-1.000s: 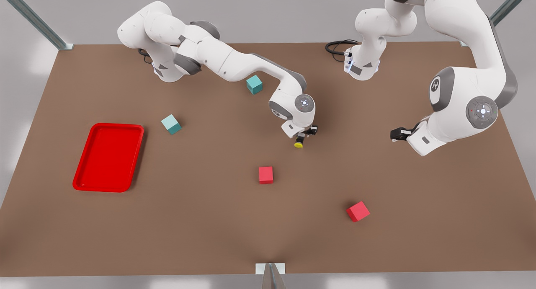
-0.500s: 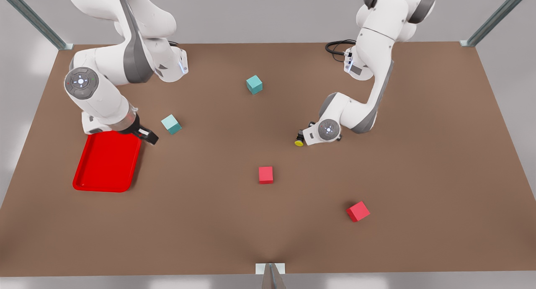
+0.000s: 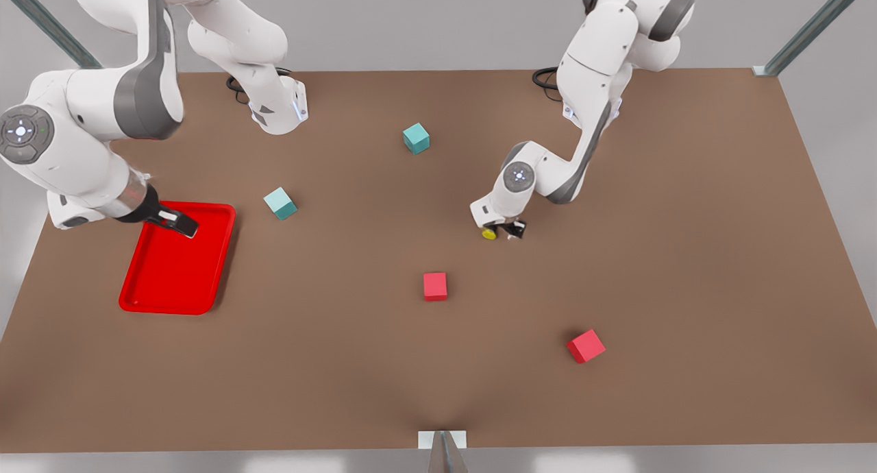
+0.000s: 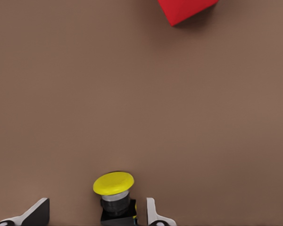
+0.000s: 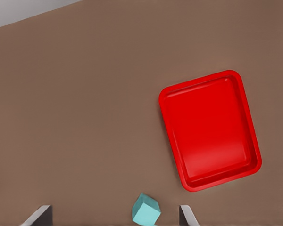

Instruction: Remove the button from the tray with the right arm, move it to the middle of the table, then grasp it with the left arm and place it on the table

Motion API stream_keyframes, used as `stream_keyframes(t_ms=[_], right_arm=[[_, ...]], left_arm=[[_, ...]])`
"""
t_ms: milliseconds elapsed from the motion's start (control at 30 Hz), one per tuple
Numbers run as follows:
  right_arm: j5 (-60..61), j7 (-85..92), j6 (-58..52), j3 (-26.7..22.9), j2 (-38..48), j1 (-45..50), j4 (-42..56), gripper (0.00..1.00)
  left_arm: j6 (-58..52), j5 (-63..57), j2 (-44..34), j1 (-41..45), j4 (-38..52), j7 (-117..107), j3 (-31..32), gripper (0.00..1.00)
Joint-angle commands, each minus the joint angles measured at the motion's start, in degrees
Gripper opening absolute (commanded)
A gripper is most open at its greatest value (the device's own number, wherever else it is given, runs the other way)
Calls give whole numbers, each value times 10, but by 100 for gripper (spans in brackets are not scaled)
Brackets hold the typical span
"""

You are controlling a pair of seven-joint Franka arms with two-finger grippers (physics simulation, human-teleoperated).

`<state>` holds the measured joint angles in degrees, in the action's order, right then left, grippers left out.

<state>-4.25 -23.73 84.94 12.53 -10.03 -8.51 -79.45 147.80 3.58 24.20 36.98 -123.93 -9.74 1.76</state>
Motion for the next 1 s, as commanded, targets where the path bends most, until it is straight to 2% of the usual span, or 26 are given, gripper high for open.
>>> stream_keyframes(t_ms=[0,233,367,867,900,967], right_arm=[[3,108,-62,0,-2,-22,4,100],[7,113,-60,2,-4,-62,21,100],[11,112,-61,2,-4,-59,20,100],[9,112,-62,2,-4,-60,20,100],[7,111,-63,2,-3,-58,20,100],[6,111,-66,2,-3,-55,20,100]], left_arm=[[20,-2,8,2,-1,-74,0,100],[19,-1,28,1,-1,-86,0,100],[10,2,29,2,0,-148,0,100],[11,2,31,3,0,-150,12,100],[11,2,31,2,0,-150,12,97],[11,2,31,2,1,-150,12,77]])
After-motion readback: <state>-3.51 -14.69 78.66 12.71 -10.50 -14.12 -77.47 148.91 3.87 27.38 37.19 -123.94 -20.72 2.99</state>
